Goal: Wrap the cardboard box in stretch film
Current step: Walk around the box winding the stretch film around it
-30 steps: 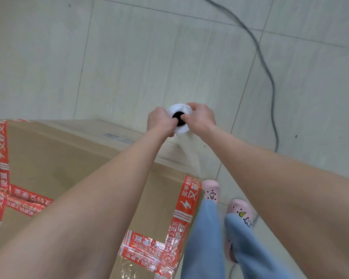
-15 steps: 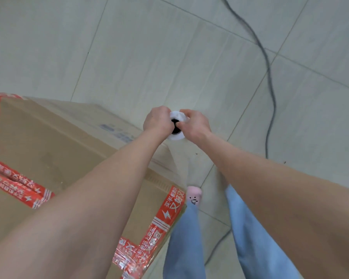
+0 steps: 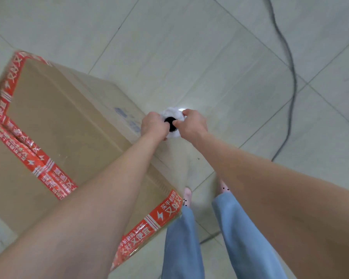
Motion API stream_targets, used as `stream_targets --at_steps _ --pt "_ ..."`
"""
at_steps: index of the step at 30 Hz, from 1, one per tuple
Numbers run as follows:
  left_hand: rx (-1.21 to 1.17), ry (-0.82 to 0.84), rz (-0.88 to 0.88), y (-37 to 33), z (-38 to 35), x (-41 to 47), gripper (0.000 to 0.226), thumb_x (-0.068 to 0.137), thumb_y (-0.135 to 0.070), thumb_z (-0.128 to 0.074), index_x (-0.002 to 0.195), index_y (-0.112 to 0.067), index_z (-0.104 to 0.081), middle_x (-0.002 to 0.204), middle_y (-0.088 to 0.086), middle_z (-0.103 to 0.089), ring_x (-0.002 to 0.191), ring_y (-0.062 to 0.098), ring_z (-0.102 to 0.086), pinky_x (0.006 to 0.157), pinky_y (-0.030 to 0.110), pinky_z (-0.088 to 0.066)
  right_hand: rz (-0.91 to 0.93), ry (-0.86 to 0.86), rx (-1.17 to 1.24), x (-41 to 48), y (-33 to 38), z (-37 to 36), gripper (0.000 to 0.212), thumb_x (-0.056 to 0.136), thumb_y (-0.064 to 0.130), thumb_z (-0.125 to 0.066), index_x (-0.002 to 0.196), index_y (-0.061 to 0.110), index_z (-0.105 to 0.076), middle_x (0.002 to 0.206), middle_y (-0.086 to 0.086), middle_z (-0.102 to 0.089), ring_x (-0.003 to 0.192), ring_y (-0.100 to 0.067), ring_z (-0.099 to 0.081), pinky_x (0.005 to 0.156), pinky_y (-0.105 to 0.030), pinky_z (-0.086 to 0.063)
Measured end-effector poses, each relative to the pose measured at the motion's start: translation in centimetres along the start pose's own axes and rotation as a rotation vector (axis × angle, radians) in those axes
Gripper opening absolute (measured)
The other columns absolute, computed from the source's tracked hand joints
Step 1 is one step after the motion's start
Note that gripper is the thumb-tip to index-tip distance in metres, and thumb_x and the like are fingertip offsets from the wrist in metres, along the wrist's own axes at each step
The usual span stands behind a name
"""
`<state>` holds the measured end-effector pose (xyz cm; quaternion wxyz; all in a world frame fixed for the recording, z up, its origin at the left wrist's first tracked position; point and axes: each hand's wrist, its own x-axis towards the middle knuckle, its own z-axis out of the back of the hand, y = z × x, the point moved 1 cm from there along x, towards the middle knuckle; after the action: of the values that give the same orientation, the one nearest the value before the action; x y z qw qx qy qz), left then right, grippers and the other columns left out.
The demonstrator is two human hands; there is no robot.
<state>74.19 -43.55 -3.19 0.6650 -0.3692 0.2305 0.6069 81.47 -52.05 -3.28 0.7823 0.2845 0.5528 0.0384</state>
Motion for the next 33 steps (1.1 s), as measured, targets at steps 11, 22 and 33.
stream_targets --at_steps 11,22,33 --pt "0.161 -0.004 -0.057 0.2 0.6 0.7 0.024 0.086 -0.010 -0.052 0.108 -0.004 -0.061 0.108 0.014 -0.063 0.098 0.030 -0.060 0.073 0.029 -0.043 0.055 0.030 -0.278 0.7 1.9 -0.4 0.018 0.090 0.017 -0.055 0.105 0.008 -0.059 0.090 -0.005 -0.055 0.083 -0.025 -0.051 0.056 -0.026 -0.035" --pt "0.295 -0.157 -0.277 -0.2 3.6 1.0 0.008 0.082 -0.012 -0.052 0.089 -0.010 -0.054 0.091 0.006 -0.056 0.082 0.027 -0.053 0.062 0.031 -0.035 0.197 -0.141 -0.406 -0.1 4.0 -0.8 0.033 0.084 0.019 -0.058 0.116 0.019 -0.055 0.106 -0.001 -0.063 0.089 -0.022 -0.056 0.072 -0.029 -0.041" --pt "0.269 -0.205 -0.273 0.0 4.6 1.9 0.028 0.088 -0.012 -0.054 0.115 -0.013 -0.050 0.117 0.007 -0.050 0.102 0.027 -0.053 0.067 0.033 -0.036 0.175 -0.135 -0.389 1.5 6.0 -2.0 0.033 0.089 0.026 -0.057 0.120 0.020 -0.048 0.116 -0.003 -0.051 0.084 -0.021 -0.047 0.072 -0.029 -0.034"
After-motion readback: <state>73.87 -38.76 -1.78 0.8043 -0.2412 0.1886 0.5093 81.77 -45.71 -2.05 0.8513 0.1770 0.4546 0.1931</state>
